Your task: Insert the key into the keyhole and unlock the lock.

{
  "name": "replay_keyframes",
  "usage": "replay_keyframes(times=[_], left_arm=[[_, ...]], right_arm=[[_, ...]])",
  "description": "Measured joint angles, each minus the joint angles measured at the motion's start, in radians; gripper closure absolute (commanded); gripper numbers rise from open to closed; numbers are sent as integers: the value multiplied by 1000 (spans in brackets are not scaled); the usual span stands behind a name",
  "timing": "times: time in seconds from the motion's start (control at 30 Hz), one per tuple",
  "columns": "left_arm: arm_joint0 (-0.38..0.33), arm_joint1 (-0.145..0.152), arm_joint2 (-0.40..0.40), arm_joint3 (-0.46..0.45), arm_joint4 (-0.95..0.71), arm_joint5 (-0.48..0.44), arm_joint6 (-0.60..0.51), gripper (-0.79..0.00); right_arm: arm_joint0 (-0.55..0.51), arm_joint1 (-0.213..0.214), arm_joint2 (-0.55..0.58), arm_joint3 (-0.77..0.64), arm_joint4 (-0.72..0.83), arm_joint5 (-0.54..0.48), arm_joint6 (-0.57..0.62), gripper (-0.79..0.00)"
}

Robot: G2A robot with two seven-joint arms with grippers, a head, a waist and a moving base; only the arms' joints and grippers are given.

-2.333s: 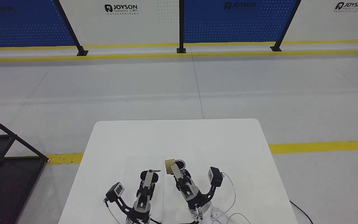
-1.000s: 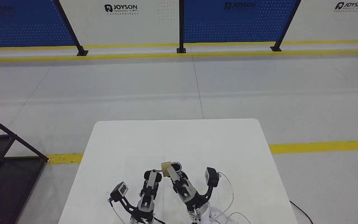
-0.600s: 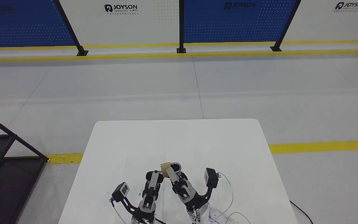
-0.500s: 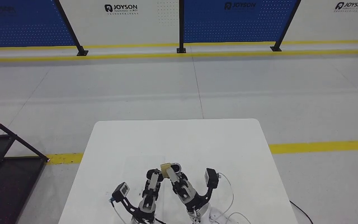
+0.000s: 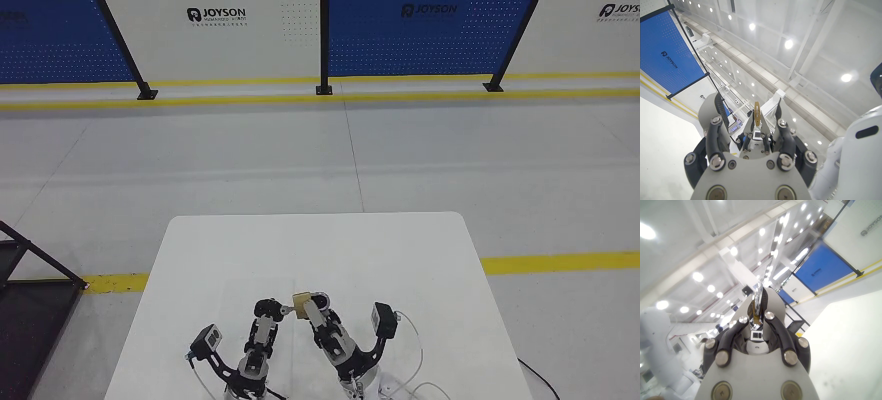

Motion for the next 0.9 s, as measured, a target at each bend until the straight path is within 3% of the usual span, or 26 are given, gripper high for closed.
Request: replay_keyframes(times=[0.27,0.57,0.73,0.83,0.87,0.9], left_arm=[[14,19,-25,-18,6,1,-86,-292],[12,27,-37,-14,8,1,-108,-197],[10,27,-40,-12,18,1,-112,-188],[10,26,-40,-12,22,1,-112,-105],[9,26,-40,-12,23,1,-112,0],[9,26,-40,-12,25,1,-112,0]], right_arm=[[-13,8,8,-16,2,12,40,0],[-22,13,14,-29,6,28,70,0],[-24,14,15,-30,5,34,78,0],[-22,14,13,-30,1,41,78,0],[-22,13,13,-29,1,42,79,0],[-21,13,12,-29,1,44,80,0]])
